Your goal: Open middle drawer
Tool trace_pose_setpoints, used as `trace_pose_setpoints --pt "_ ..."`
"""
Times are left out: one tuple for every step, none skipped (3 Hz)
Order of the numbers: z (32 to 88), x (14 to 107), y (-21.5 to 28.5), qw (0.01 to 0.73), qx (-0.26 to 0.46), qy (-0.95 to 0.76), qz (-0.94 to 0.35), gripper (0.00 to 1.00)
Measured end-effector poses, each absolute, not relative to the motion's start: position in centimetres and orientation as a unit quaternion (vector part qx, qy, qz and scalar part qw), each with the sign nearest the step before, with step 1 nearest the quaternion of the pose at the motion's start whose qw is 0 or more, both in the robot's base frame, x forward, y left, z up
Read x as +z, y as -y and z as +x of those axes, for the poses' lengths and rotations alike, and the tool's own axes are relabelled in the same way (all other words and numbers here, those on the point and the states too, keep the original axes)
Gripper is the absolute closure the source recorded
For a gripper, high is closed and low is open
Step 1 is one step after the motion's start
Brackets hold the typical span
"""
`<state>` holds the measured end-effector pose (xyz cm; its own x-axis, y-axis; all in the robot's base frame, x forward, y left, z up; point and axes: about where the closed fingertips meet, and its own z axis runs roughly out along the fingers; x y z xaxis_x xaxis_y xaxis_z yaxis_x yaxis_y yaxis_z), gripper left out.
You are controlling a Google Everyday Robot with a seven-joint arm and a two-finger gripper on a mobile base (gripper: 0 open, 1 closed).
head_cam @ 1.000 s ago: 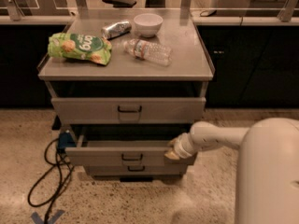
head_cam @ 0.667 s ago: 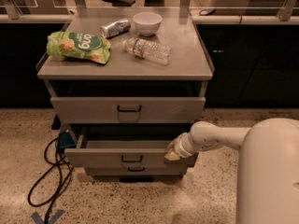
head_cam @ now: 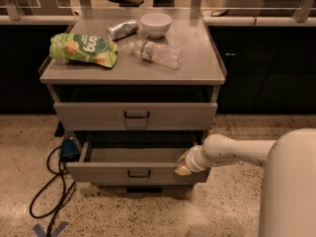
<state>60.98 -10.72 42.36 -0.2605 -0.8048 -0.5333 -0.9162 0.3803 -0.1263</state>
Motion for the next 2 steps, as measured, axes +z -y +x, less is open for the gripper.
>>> trace_pose_setpoints --pt "59.7 42.4 10.9 0.268 0.105 -0.787 -0.546 1.00" --pt "57.8 42.4 11.1 0.270 0.105 -0.787 -0.545 1.00"
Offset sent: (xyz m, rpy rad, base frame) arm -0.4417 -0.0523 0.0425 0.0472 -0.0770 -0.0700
